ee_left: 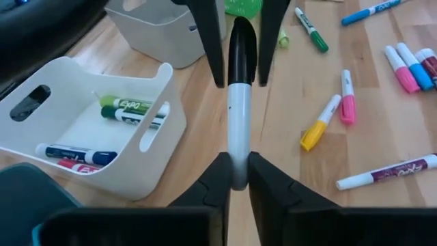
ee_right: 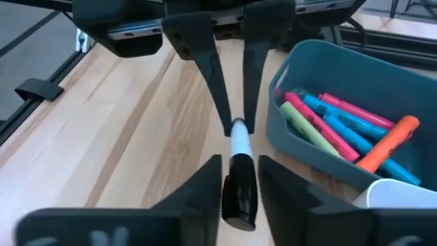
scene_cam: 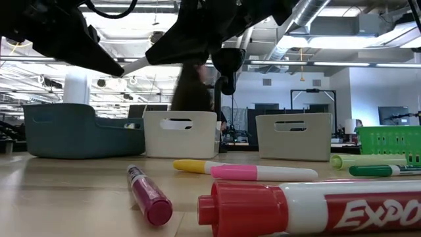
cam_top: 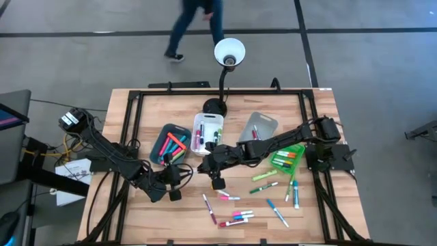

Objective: Pick & Place Markers
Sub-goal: Put the black mini marker into the green bin

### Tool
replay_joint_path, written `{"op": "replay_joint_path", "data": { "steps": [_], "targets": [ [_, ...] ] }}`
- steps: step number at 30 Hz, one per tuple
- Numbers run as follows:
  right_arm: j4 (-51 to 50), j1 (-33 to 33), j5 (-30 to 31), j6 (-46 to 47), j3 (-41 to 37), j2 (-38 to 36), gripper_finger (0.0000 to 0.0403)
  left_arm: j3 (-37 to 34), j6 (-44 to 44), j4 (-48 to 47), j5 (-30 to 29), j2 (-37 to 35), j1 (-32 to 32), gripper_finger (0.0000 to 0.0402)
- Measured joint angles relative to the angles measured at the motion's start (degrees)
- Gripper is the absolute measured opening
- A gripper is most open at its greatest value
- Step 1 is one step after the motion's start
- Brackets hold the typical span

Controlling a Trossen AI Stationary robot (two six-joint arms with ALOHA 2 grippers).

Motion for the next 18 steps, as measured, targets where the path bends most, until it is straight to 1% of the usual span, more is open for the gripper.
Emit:
{"op": "replay_joint_path", "data": {
  "steps": [3, 6, 10, 15, 18],
  "targets": [
    [0.0, -0.4, 0.3, 0.1, 0.0, 0.0, 0.0055, 0.0, -0.3, 0.0, 0.1, 0.0, 0.6, 0.0043],
    [0.0, -0.9, 0.4, 1.5, 0.0, 0.0, 0.0036, 0.0, -0.5, -0.1, 0.1, 0.0, 1.5, 0.0049],
    [0.0, -1.2, 0.4, 2.6, 0.0, 0.0, 0.0038, 0.0, -0.4, 0.2, 0.1, 0.0, 2.7, 0.006],
    [-0.8, -1.3, 0.8, 3.5, 0.0, 0.0, 0.0058, 0.0, -0.4, 0.3, 0.1, 0.0, 3.8, 0.0077],
    [-3.5, -1.1, 2.9, 5.1, 0.0, 0.0, 0.0052, 0.0, -0.4, 0.3, -0.2, 0.0, 3.9, 0.0085]
  ]
}}
